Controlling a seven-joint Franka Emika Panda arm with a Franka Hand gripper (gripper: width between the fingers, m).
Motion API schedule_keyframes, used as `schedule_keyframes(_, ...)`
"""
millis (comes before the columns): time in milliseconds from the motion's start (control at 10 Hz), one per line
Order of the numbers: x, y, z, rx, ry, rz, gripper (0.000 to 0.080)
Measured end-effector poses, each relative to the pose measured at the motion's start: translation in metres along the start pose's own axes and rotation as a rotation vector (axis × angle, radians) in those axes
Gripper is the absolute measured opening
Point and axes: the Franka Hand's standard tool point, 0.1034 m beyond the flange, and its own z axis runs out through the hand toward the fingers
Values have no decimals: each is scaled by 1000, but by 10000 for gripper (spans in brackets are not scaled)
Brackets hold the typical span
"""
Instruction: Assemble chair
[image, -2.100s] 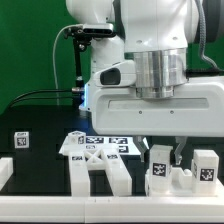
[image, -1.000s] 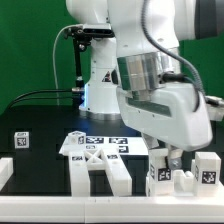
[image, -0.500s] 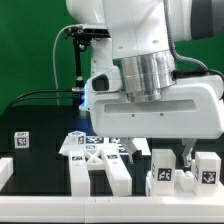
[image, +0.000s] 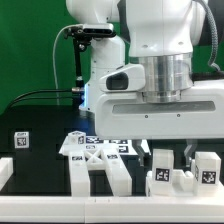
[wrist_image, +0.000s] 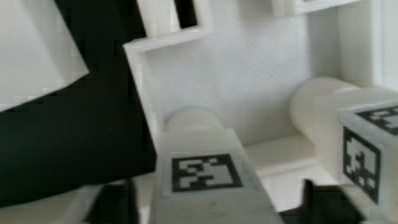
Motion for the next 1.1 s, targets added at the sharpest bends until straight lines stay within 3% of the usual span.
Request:
schedule_keyframes(300,2,0,-2,9,1,358,287)
schedule_keyframes(700,7,3,-1,91,-42,1053,287)
schedule_keyframes(1000,6,2,0,94,-48,1098,287)
schedule_keyframes(1100,4,0,0,82,-49,1014,287)
